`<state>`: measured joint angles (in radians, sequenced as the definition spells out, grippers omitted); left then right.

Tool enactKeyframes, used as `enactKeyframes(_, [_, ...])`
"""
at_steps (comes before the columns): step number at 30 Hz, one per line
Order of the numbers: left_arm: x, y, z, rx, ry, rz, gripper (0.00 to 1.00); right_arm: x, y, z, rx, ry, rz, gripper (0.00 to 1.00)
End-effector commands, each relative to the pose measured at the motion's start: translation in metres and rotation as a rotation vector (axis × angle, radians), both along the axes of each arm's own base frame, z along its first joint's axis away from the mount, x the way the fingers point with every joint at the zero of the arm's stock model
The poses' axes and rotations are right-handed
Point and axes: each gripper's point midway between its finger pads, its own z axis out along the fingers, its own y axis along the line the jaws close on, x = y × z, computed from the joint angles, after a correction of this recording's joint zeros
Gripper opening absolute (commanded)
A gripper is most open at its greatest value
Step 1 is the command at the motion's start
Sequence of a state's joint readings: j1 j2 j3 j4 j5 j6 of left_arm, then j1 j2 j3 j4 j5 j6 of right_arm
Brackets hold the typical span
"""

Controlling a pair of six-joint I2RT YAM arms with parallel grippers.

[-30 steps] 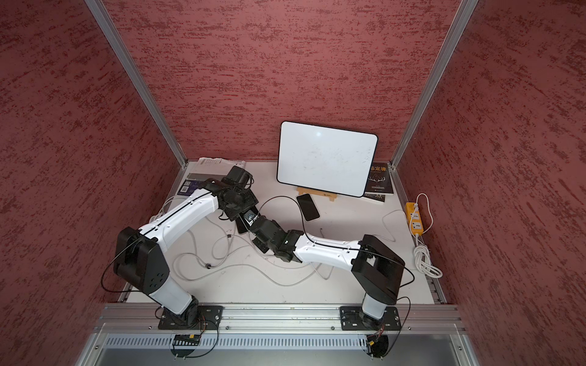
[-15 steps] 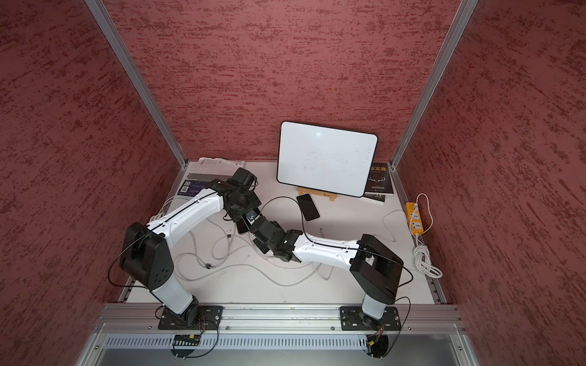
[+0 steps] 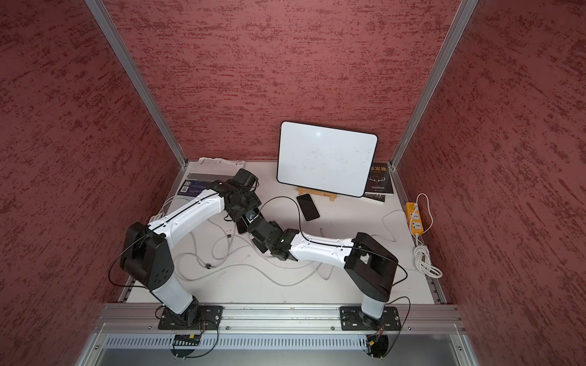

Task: Plug the charging cable into the phone
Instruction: Insert the charging cable into the phone.

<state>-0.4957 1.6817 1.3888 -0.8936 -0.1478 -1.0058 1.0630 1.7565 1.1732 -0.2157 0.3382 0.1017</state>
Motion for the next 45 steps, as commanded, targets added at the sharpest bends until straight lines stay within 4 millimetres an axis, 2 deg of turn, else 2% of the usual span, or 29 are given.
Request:
enactKeyframes(1, [-0.023,-0.026,-0.010,-0.055,0.073,-0.064,0.00,0.027,0.027,0.054,0.179,-0.108,-0.047,0.00])
enactKeyframes(15, [-0.025,-0.032,-0.015,-0.076,0.089,-0.062,0.00,0.039,0.030,0.071,0.284,-0.117,-0.074,0.00])
enactKeyframes(30, [-0.026,-0.037,-0.019,-0.081,0.100,-0.076,0.00,0.053,0.029,0.067,0.339,-0.089,-0.080,0.00])
enactKeyframes(35, [-0.019,-0.029,-0.012,-0.041,0.082,-0.062,0.00,0.049,0.024,0.066,0.326,-0.072,-0.072,0.00])
enactKeyframes(37, [-0.012,-0.023,-0.006,-0.020,0.072,-0.052,0.00,0.042,0.017,0.068,0.329,-0.067,-0.069,0.23])
enactKeyframes(39, [-0.005,-0.020,-0.004,-0.019,0.066,-0.046,0.00,0.036,0.007,0.066,0.320,-0.058,-0.072,0.38])
enactKeyframes(45, [0.010,-0.016,-0.008,0.010,0.078,-0.041,0.00,0.007,-0.037,0.052,0.246,-0.006,-0.087,0.59])
